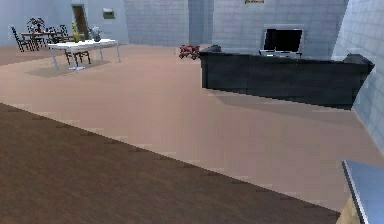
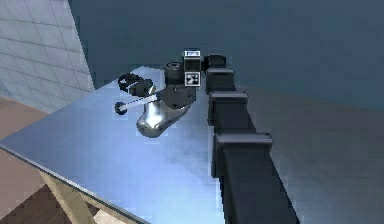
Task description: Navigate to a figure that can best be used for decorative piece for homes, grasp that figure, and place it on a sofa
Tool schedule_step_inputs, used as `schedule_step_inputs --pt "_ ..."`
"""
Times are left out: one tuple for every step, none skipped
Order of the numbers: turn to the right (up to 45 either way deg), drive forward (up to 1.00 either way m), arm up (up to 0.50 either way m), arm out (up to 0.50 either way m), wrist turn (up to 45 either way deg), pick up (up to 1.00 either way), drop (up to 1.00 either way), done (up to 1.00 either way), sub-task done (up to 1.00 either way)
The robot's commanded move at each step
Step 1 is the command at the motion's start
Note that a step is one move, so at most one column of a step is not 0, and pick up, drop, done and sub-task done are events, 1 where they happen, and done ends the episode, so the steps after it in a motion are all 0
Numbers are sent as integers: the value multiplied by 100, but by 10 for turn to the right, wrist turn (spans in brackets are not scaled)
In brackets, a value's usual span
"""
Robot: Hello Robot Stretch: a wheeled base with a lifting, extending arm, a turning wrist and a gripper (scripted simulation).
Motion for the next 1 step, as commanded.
schedule_step_inputs --pt "0 0 0 0 180 0 0 0 0"
